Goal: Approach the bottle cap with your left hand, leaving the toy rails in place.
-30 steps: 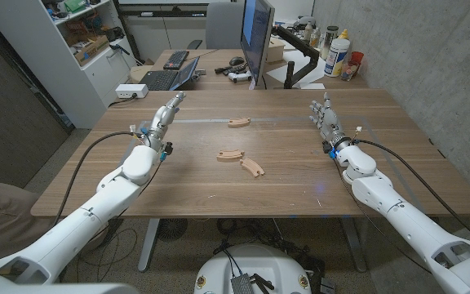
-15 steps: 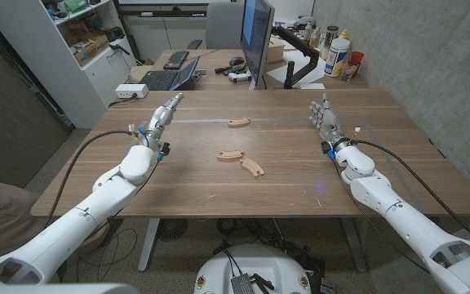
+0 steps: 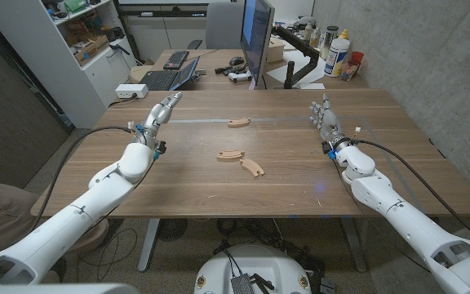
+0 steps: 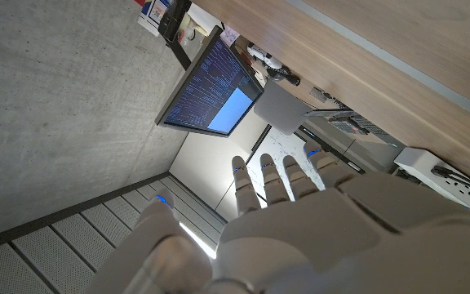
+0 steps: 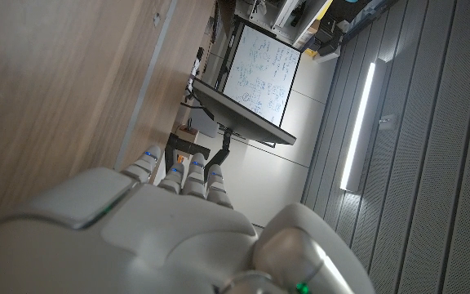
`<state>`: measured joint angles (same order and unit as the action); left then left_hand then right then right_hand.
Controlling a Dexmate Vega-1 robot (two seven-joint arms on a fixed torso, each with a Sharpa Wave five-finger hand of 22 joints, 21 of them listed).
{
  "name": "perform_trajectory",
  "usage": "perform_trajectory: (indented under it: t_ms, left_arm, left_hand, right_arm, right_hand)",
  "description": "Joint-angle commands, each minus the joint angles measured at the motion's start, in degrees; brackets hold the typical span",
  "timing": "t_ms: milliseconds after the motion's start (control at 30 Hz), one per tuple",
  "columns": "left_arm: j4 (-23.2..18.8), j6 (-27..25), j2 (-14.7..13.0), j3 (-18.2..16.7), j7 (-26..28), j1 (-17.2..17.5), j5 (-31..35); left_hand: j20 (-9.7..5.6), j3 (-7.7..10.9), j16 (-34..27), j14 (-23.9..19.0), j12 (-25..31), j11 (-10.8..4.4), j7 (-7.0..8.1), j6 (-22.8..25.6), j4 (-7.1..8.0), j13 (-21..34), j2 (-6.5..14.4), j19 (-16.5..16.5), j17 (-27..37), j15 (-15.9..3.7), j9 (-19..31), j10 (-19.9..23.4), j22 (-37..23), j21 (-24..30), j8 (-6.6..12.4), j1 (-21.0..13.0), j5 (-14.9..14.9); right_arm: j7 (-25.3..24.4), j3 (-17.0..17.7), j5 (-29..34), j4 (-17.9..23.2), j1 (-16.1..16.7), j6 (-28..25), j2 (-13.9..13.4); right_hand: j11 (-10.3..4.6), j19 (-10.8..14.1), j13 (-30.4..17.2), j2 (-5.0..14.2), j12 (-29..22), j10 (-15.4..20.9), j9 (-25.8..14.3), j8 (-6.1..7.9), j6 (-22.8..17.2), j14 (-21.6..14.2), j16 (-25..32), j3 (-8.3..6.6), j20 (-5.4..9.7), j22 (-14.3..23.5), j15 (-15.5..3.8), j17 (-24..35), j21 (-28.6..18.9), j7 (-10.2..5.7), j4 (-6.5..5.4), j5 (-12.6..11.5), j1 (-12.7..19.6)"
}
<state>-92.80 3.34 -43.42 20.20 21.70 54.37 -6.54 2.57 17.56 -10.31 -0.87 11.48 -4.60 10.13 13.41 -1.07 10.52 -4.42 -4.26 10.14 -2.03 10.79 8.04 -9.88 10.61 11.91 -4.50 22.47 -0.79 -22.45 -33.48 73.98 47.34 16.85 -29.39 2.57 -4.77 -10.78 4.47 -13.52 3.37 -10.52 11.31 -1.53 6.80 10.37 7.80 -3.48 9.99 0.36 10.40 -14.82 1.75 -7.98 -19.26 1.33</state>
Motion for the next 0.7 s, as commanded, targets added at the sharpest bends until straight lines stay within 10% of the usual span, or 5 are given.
perform_trajectory:
  t_ms: [33, 700]
  left_arm:
    - [-2.06, -4.75, -0.84, 0.54, 4.68, 0.68, 5.43]
    - [-5.61, -16.55, -2.38, 2.50, 8.53, 0.44, 14.07]
  left_hand:
    - [-1.08, 0.19, -0.34, -0.14, 0.11, -0.15, 0.06, 0.34, -0.66, 0.23, 0.01, -0.07, 0.09, -3.87, 0.10, -0.10, -0.12, 0.24, -0.13, -1.01, 0.45]
    - [-1.90, 0.17, -0.96, -2.67, 0.63, -0.29, -0.49, 1.18, -1.28, 0.23, -0.03, -1.99, 0.07, -4.55, 0.11, 1.55, -0.09, 0.86, -0.05, -1.38, 0.66]
  right_arm:
    - [-0.39, -0.12, 0.53, 0.09, -0.15, 0.30, 0.05]
    - [-2.51, 0.05, 1.66, 0.41, 0.05, 1.62, 0.85]
  right_hand:
    - [-0.17, 0.15, -0.11, 1.91, 0.14, -0.02, -0.13, -0.25, 0.21, 0.08, 0.26, -0.18, 0.12, 0.27, -0.39, 0.09, 0.15, -0.04, 0.01, -0.31, 0.34]
    - [-0.28, 0.93, -0.11, 2.09, -0.34, 1.38, -0.13, 0.10, -0.92, -0.66, 0.48, -0.38, 0.03, 0.28, -0.78, 0.06, 0.37, -0.35, 0.14, -0.35, 0.53]
